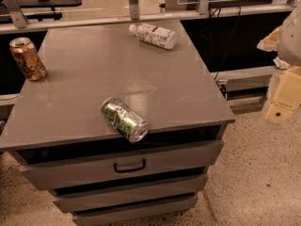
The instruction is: Move blue plastic bottle near orange can
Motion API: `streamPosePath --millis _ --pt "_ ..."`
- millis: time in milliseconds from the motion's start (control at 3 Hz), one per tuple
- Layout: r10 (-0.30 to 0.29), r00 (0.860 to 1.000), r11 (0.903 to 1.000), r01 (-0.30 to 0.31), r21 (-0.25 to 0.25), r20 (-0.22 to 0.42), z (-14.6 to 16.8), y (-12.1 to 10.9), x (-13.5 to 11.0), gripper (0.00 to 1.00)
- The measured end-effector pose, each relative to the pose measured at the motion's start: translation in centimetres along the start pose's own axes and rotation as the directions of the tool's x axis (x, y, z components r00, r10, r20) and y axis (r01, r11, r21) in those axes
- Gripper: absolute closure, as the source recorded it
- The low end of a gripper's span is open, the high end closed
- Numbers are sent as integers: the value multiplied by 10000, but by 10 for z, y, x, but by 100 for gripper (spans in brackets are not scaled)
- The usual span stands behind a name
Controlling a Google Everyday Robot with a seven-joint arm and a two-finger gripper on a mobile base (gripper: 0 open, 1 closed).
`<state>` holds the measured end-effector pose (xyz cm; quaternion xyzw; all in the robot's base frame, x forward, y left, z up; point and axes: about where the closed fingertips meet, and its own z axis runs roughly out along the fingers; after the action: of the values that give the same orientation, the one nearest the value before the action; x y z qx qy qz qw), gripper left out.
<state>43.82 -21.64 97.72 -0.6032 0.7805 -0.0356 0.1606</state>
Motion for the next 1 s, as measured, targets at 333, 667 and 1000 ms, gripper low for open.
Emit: streamPosePath --millis 333,667,1000 --pt "-1 10000 10000 1 14 4 0 0 0 0" --pt "17 9997 9992 -28 402 260 13 -21 -4 0" --pt "59 9963 9942 -151 1066 859 46 -76 -20 0"
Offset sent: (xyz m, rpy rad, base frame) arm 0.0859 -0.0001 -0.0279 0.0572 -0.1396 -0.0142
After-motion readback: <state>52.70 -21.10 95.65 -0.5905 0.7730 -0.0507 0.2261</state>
